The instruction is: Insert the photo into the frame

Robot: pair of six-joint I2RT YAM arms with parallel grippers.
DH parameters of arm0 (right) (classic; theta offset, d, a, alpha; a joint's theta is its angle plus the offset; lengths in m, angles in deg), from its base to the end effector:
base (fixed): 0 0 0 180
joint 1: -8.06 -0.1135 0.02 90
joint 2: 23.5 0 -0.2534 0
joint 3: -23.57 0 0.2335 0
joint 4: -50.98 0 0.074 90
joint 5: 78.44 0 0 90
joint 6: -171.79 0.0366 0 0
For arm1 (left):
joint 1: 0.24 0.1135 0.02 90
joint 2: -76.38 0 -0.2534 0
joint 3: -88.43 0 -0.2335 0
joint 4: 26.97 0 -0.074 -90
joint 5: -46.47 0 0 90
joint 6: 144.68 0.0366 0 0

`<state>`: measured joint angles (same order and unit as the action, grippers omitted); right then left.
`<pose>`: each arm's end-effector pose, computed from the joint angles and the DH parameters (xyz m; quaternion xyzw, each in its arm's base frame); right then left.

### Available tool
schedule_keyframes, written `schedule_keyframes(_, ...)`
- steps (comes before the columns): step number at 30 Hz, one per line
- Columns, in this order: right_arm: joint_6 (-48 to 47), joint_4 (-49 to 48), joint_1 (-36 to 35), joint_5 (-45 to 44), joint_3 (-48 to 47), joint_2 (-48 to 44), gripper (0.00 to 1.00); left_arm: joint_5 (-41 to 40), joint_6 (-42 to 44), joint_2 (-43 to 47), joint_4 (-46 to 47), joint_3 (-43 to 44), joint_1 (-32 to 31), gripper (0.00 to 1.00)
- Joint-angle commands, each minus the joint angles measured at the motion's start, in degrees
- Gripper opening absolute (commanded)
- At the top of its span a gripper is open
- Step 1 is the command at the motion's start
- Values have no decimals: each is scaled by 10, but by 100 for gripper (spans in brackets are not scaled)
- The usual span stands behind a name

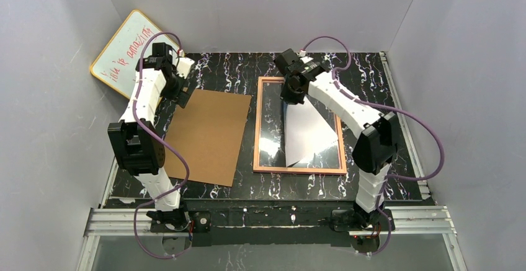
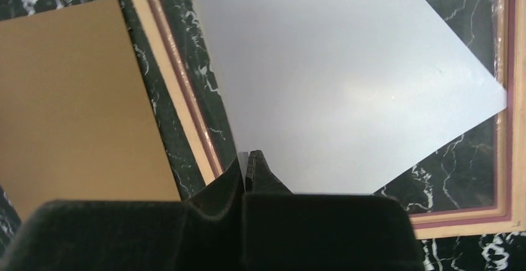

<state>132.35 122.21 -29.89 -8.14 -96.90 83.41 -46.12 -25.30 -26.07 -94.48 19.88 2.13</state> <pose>0.3062 0.2232 0.3190 0.1513 0.9354 0.0737 0.3111 0.3626 0.0167 0.3032 0.2187 0.9371 0.0951 0.2550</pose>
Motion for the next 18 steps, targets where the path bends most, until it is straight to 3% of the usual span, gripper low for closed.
schedule_keyframes(1,137,73,-27,-90,-52,35,1,-5,5,28,-5,-6,-5,98)
schedule_keyframes(8,250,149,-53,-137,-99,72,1,-9,7,25,-4,1,-10,98)
schedule_keyframes(18,339,223,-87,-197,-82,34,1,-2,9,42,-1,-20,-12,98)
